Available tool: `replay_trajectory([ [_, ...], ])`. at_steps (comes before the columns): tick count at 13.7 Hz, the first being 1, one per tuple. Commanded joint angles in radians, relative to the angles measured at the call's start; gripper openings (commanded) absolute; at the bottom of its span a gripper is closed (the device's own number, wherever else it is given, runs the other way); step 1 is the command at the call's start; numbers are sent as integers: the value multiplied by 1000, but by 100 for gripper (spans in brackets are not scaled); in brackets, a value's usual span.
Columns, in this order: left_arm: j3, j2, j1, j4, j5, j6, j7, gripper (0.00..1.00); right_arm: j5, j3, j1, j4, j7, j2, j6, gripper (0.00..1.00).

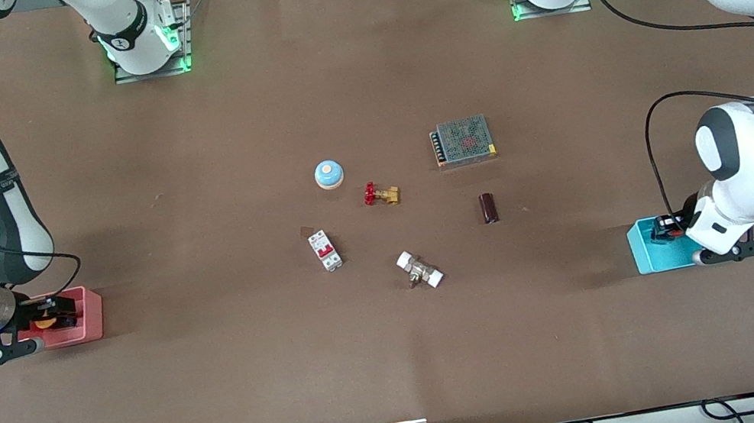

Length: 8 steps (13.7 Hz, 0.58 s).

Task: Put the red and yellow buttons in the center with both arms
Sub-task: 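Grasp the yellow button with the right gripper while the left gripper grasps the red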

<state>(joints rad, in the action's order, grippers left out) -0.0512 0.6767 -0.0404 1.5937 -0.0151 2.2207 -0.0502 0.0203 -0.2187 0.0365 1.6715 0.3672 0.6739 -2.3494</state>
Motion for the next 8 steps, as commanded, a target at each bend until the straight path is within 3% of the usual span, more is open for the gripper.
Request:
replay_trajectory([
  [1,4,-48,1,-3,10,-9,-13,23,61,10,13,-18,27,12,-2,91],
  [6,16,-167,16,-3,12,-94,-11,21,87,10,14,-26,27,30,-4,90],
  [7,16,-186,31,-1,12,-128,-13,21,87,10,19,-27,29,32,-4,86],
  [8,17,-206,42,2,12,-157,-8,21,86,10,19,-30,30,32,-2,76],
])
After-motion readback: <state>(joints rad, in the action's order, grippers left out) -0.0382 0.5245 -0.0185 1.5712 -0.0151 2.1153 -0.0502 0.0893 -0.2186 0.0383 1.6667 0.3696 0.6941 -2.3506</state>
